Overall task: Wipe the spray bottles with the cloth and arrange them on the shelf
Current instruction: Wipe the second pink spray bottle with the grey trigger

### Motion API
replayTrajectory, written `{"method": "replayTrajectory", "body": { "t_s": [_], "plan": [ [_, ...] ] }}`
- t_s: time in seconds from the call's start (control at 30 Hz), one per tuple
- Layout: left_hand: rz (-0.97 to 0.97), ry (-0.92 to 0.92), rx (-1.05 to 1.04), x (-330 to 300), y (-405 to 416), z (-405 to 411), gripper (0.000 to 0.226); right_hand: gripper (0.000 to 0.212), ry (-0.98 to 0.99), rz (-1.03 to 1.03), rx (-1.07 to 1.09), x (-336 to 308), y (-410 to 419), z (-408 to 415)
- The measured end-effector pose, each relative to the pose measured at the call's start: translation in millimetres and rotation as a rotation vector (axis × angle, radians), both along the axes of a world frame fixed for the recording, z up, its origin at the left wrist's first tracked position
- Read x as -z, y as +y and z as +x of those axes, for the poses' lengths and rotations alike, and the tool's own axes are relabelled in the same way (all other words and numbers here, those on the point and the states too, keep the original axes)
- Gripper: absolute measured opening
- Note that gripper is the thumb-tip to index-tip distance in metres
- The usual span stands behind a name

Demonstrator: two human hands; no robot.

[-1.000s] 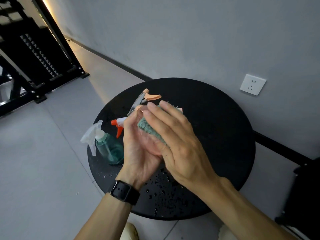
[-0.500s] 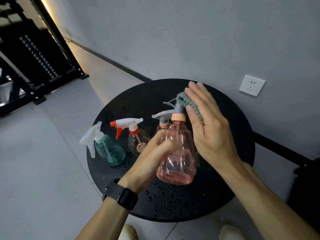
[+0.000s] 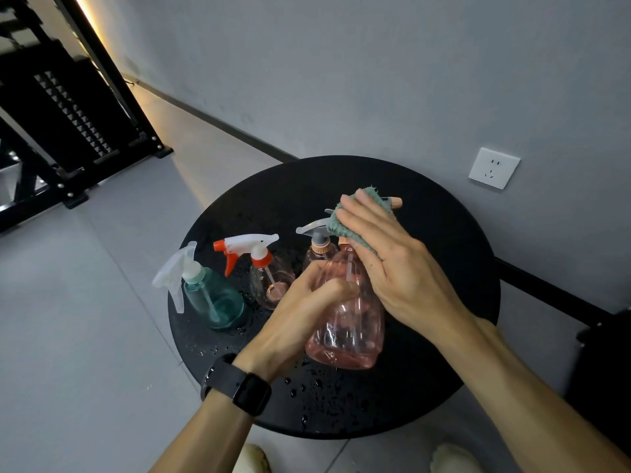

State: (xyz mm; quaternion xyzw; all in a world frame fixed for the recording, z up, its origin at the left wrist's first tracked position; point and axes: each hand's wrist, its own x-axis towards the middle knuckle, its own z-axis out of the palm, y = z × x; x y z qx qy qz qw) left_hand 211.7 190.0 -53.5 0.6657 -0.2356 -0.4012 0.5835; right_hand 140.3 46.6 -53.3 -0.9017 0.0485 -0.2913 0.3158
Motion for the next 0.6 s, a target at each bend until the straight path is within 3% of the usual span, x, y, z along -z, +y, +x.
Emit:
{"method": "replayTrajectory", "body": {
  "t_s": [0.3,0.6],
  "plan": [
    [-0.041,0.025,0.065,-1,4,-2,0.062,0.041,-0.114,-0.028,0.179,6,-12,1],
    [-0.127,0.108,-0.033,-2,5,3,0.065,0.042,-0.136,0.007,0.152,8,-4,1]
  ]
}}
